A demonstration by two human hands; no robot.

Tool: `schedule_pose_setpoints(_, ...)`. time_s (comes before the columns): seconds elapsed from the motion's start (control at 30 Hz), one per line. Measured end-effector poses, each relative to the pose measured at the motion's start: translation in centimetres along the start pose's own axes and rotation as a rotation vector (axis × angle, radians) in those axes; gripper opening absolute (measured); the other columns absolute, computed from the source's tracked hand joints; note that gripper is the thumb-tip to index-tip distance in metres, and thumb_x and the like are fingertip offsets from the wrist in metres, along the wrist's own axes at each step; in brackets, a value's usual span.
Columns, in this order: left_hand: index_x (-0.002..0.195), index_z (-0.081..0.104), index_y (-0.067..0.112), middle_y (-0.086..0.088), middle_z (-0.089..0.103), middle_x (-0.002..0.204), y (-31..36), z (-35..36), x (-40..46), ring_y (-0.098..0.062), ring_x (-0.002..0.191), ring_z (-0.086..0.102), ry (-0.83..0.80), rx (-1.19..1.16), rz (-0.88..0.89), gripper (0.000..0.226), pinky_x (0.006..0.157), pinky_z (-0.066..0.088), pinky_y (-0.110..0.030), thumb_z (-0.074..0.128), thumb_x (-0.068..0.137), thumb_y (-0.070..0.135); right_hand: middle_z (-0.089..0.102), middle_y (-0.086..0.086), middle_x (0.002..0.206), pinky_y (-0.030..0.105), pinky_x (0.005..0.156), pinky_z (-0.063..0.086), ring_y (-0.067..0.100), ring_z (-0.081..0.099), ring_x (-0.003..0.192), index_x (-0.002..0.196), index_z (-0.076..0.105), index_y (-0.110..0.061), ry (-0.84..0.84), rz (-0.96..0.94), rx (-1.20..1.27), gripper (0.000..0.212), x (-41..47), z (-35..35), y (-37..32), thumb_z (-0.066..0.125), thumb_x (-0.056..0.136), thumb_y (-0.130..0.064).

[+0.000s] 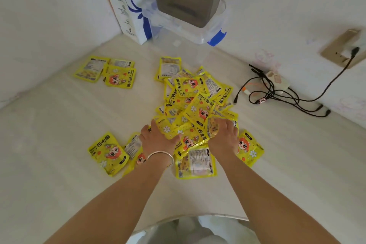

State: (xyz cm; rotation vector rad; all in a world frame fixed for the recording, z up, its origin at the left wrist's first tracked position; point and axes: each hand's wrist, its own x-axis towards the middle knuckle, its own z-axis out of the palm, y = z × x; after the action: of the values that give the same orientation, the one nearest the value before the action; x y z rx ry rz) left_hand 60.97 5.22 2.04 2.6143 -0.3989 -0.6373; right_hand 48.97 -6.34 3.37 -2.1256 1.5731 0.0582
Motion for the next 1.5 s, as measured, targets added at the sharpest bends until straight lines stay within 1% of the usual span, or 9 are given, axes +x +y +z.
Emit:
schedule_pose_setpoints(0.17,0.151,0.001,0.016,-0.014,-0.006,0.159,0.4,1.8,-1.2,-0.031,0.148,-0.007,-0.008,0.257,0.113,0.129,0.119,0.000,-0.045,0.053,0.056,0.085,0.004,-0.001,0.161,0.043,0.121,0.006,0.025,0.000,0.149,0.150,0.011,-0.026,-0.114,-0.064,-0.184,0.078,1.8,0.5,1.2,0.056,0.086,-0.028)
schedule_pose_setpoints(0.33,0.150,-0.009,0.015,-0.018,-0.015,0.157,0.8,3.2,-2.0,-0.034,0.147,-0.011,-0.105,0.339,0.146,0.131,0.121,0.002,-0.044,0.055,0.058,0.082,0.014,0.004,0.158,0.041,0.116,0.021,0.028,0.014,0.145,0.150,0.014,-0.021,-0.108,-0.138,-0.224,0.071,3.0,0.2,1.3,0.052,0.090,-0.033)
schedule_pose_setpoints(0.53,0.151,-0.004,0.014,-0.021,-0.003,0.158,1.1,2.8,-0.8,-0.035,0.147,0.000,-0.037,0.380,0.184,0.096,0.121,0.010,-0.041,0.048,0.085,0.061,0.038,0.002,0.144,0.038,0.098,0.040,0.027,0.039,0.128,0.145,0.029,-0.023,-0.016,-0.196,-0.262,0.059,3.4,-0.4,2.2,0.049,0.091,-0.013)
schedule_pose_setpoints(0.8,0.150,0.012,0.023,-0.017,0.012,0.157,0.9,1.6,0.6,-0.034,0.145,0.017,-0.026,0.374,0.268,0.077,0.115,0.028,-0.040,0.053,0.089,0.047,0.066,0.014,0.106,0.036,0.072,0.047,0.037,0.061,0.099,0.127,0.048,-0.017,0.114,0.025,0.255,0.032,4.0,-2.5,1.0,0.047,0.096,-0.026)
schedule_pose_setpoints(0.97,0.149,0.016,0.024,-0.009,0.011,0.159,1.2,0.5,0.9,-0.030,0.145,0.017,-0.044,0.416,0.350,0.073,0.108,0.037,-0.040,0.057,0.090,0.032,0.066,0.006,0.103,0.033,0.079,0.041,0.027,0.057,0.094,0.117,0.056,-0.009,-0.076,0.289,0.769,0.036,4.4,-3.1,-1.4,0.059,0.090,-0.033)
schedule_pose_setpoints(1.1,0.148,0.019,0.024,-0.005,0.016,0.158,1.6,-0.3,1.5,-0.027,0.144,0.022,-0.053,0.467,0.411,0.073,0.102,0.043,-0.040,0.060,0.088,0.030,0.060,0.002,0.106,0.039,0.104,0.036,0.024,0.052,0.104,0.089,0.063,-0.012,-0.325,0.456,0.997,0.025,4.3,-2.5,-3.5,0.066,0.085,-0.036)
schedule_pose_setpoints(1.3,0.141,0.031,0.028,0.001,0.040,0.145,2.6,-1.0,3.4,-0.025,0.128,0.046,-0.031,0.501,0.383,0.062,0.088,0.050,-0.040,0.061,0.086,0.034,0.038,0.010,0.148,0.035,0.092,0.042,0.030,0.041,0.132,0.144,0.035,-0.011,-0.343,0.431,0.633,0.062,6.2,-2.0,-6.3,0.050,0.093,-0.042)
schedule_pose_setpoints(1.37,0.137,0.037,0.031,0.003,0.045,0.141,2.6,-1.0,4.1,-0.025,0.121,0.052,-0.027,0.478,0.381,0.055,0.086,0.050,-0.040,0.058,0.087,0.039,0.029,0.009,0.151,0.038,0.102,0.035,0.029,0.032,0.135,0.150,0.026,-0.017,-0.314,0.483,0.426,0.068,7.2,-1.8,-7.1,0.043,0.093,-0.051)
schedule_pose_setpoints(1.5,0.132,0.044,0.032,0.005,0.050,0.136,2.4,-1.0,4.9,-0.025,0.116,0.057,-0.013,0.433,0.396,0.044,0.083,0.050,-0.038,0.051,0.090,0.042,0.034,0.006,0.151,0.044,0.107,0.038,0.031,0.040,0.133,0.149,0.028,-0.023,-0.269,0.477,0.471,0.074,9.0,-0.7,-7.8,0.054,0.085,-0.052)
